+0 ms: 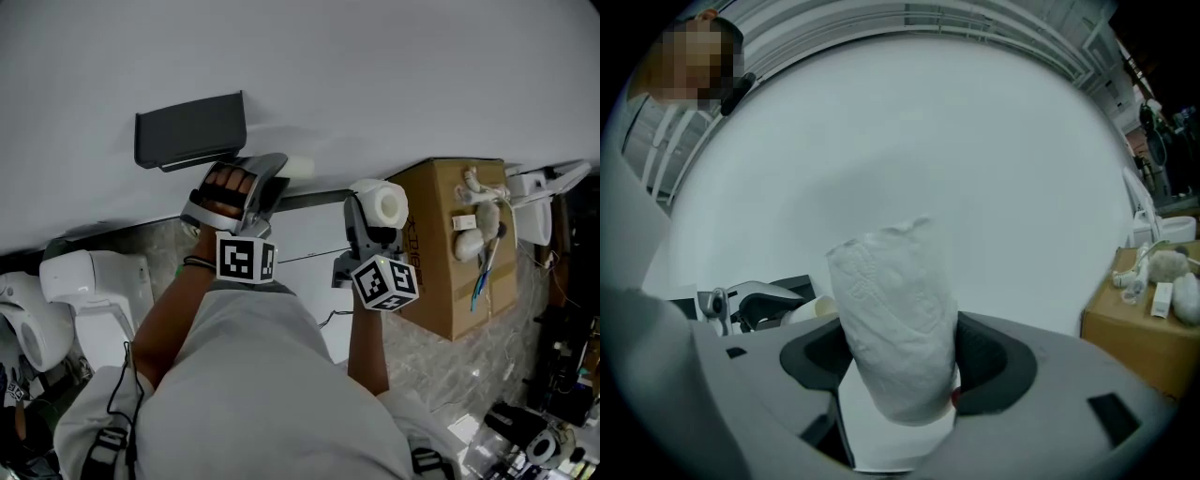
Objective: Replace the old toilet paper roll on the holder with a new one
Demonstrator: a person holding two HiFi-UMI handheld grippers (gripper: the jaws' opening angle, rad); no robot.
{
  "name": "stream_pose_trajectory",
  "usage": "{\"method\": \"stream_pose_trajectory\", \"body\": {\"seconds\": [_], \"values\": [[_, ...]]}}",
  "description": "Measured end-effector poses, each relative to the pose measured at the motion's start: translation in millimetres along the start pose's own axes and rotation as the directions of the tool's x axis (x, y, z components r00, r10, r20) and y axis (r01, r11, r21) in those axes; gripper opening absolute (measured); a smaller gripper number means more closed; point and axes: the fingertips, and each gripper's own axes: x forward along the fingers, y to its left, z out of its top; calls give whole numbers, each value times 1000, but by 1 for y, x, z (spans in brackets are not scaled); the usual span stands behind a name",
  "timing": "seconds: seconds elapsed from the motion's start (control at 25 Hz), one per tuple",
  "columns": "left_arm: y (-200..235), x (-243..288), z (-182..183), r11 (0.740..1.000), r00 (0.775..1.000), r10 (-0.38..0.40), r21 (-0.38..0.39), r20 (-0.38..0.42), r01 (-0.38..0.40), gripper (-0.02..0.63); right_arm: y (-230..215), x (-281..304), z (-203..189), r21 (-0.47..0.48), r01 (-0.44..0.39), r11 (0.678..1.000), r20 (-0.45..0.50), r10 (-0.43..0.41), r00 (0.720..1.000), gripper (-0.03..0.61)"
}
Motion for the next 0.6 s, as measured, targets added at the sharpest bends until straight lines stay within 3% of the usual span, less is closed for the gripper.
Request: {"method": "stream_pose_trajectory", "body": {"seconds": [0.12,0.28,0.4,0.52,0.6], "values": [[2,-15,12,990,998,8,-140,64,1,204,-4,-2,5,56,-2,998,32,0,999,319],[12,-46,0,952,995,70,-304,74,-45,204,2,3,11,192,-58,980,88,42,995,319],[18,-69,-22,920,993,112,-381,42,-88,204,15,11,18,296,-125,947,142,86,986,319],[23,-91,-54,890,988,150,-431,-24,-146,204,34,24,26,310,-176,934,158,131,979,318],[26,-107,-76,866,981,175,-462,-80,-192,204,43,35,21,415,-201,887,166,143,976,318]]}}
